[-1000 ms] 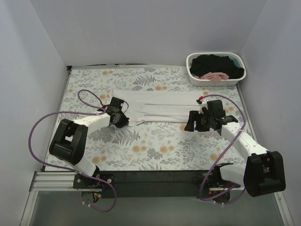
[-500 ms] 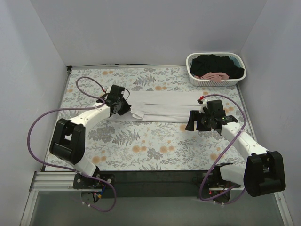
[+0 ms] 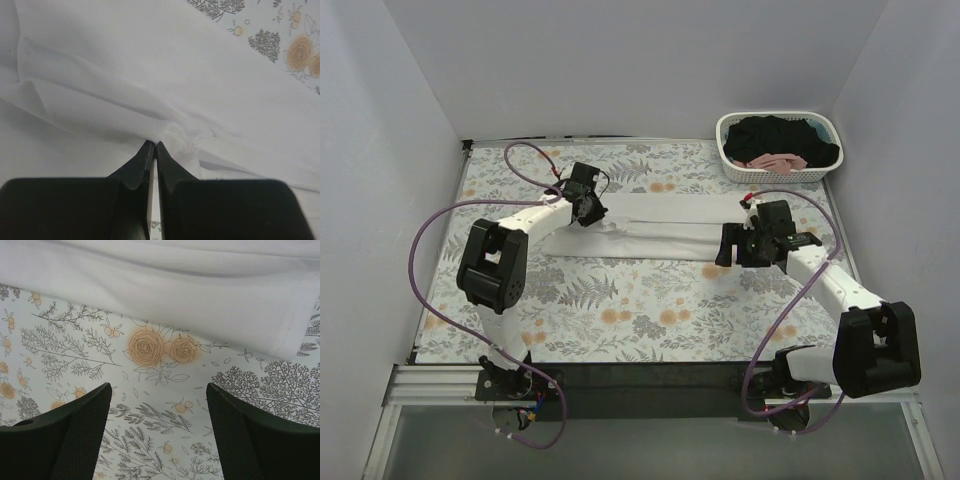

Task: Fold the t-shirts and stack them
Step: Fold the tshirt

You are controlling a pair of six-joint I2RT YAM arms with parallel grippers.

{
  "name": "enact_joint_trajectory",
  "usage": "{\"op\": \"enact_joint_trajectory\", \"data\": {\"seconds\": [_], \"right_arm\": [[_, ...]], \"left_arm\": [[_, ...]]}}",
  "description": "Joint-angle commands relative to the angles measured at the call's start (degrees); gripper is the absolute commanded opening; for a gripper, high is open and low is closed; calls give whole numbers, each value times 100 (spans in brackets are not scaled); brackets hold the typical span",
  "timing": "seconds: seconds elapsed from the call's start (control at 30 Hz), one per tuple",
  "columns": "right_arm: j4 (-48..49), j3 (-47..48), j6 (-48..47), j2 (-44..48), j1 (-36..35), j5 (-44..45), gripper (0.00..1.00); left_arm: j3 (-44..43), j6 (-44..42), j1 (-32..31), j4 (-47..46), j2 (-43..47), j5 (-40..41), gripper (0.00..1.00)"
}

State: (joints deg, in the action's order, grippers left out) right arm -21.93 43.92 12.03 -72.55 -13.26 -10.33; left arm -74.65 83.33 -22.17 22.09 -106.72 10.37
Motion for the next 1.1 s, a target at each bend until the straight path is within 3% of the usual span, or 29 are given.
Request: {"op": "enact_joint_trajectory", "data": {"seconds": [0.0,0.4,0.77,1.07], "right_arm": [[277,389,-34,-188,-37,189,82],[717,977,-166,-1260,-28,637,74],[1024,1663,-289,-2279,69,874,73],[1227,2050,-377,-2948,411,725,73]], "left_arm": [[-216,-89,108,77,-42,351,2],[-419,52,301,15,-209,369,0],[-269,131,451,-99,-174,290,0],[-216,113,521,-222,-157,193,8]]}}
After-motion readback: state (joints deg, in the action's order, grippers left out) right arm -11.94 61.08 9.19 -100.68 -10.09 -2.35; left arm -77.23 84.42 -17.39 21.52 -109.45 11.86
